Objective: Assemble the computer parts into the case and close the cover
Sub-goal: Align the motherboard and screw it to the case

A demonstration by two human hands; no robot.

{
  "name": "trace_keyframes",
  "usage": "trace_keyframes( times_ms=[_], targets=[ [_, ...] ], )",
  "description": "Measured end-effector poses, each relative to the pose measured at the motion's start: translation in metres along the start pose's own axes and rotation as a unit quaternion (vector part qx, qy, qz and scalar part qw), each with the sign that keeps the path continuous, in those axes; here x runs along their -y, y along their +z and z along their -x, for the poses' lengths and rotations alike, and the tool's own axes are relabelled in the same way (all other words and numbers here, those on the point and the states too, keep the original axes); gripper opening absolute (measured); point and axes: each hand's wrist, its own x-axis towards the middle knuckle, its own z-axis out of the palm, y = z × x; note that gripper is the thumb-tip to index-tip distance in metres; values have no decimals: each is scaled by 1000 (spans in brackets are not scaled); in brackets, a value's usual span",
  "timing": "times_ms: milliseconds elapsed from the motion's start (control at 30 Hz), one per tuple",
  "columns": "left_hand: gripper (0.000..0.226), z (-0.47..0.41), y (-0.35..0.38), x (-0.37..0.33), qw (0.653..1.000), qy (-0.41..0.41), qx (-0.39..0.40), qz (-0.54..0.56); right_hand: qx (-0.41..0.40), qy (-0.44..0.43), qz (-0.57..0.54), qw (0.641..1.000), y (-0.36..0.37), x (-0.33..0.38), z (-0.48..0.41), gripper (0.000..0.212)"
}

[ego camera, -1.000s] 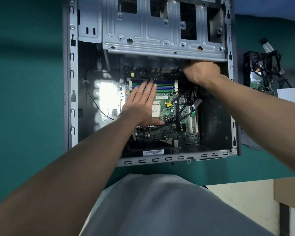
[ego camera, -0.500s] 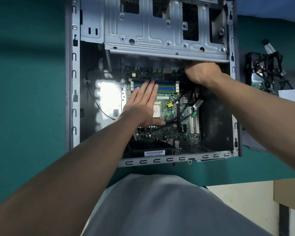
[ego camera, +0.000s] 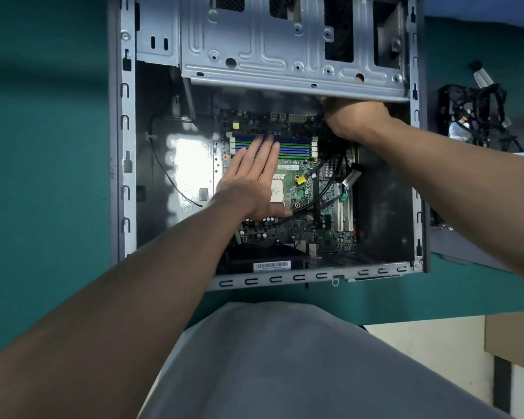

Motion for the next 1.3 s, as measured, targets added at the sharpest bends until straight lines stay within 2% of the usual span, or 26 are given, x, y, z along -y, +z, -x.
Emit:
trace_keyframes(
  times_ms=[67, 233, 400, 633, 800, 933, 1000, 1100, 1200, 1300],
  targets=[
    [125, 0, 0, 0, 1000, 0, 0, -2, -28, -10, -14, 999, 2, 2, -2, 28],
    [125, 1, 0, 0, 1000, 3, 0, -4, -34, 3, -25, 999, 1, 7, -2, 38],
    [124, 1, 0, 0, 1000, 5, -4, -6, -62, 10, -20, 998, 5, 13, -1, 35],
    [124, 0, 1, 1, 1000, 7, -5, -10, -46, 46, -19, 998, 6, 19, -1, 48],
    [123, 0, 3, 2, 1000, 6, 4, -11, -20, 40, -21, 999, 3, 21, 8, 39],
    [122, 1, 4, 2, 1000, 3, 21, -15, -111, 53, -76, 990, 10, 17, 39, 29],
    [122, 3, 4, 3, 1000, 3, 27, -15, -157, -2, -88, 984, 19, 18, 67, 22],
    [122, 6, 1, 2, 999, -4, 39, -19, -170, -86, -156, 969, 25, 18, 109, 18],
    [121, 9, -7, -1, 998, -13, 56, -31, -189, -62, -263, 944, 19, 7, 141, 6],
    [120, 10, -19, -14, 996, -35, 75, -22, -230, -2, -364, 903, 6, -18, 164, 16]
  ],
)
